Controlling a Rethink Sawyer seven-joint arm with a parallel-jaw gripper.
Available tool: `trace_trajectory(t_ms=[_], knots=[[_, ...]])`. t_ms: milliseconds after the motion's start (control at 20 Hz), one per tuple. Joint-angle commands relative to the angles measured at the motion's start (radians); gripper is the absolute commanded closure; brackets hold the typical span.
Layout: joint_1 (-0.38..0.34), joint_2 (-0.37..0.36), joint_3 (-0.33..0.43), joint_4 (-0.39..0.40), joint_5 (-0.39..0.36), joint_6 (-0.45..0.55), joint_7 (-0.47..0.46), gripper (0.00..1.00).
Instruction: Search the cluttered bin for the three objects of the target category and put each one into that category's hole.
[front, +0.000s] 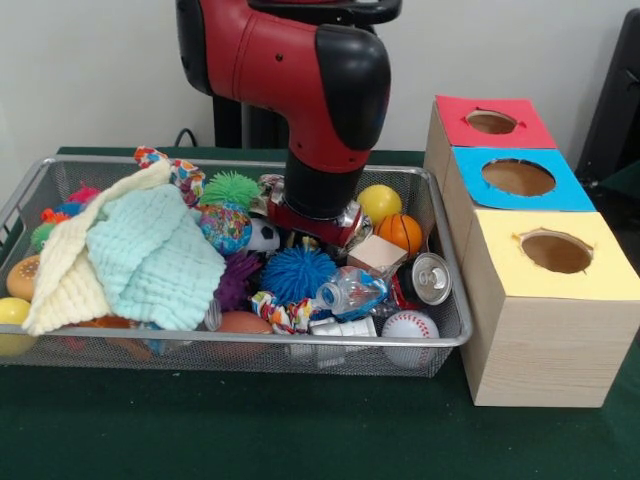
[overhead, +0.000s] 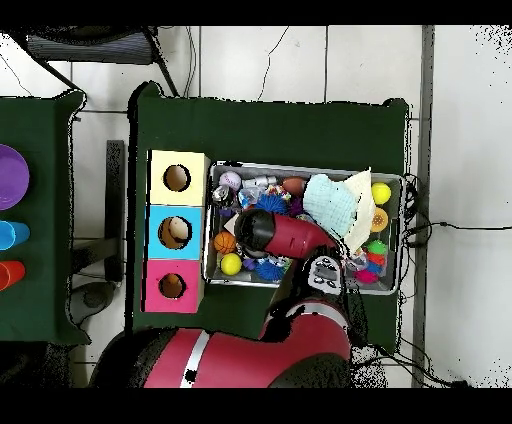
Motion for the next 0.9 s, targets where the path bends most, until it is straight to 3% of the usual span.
trace_trajectory(t_ms=[50, 300, 550, 900], knots=[[-0.039, -0.041, 0.081, 0.071, -0.034, 0.05, 0.056, 1.0], [-0.024, -0.207, 0.081, 0.108, -0.008, 0.152, 0.053, 1.0], [-0.023, -0.271, 0.088, 0.09, 0.013, 0.216, 0.064, 1.0], [-0.031, -0.338, 0.114, 0.093, 0.043, 0.169, 0.097, 1.0]])
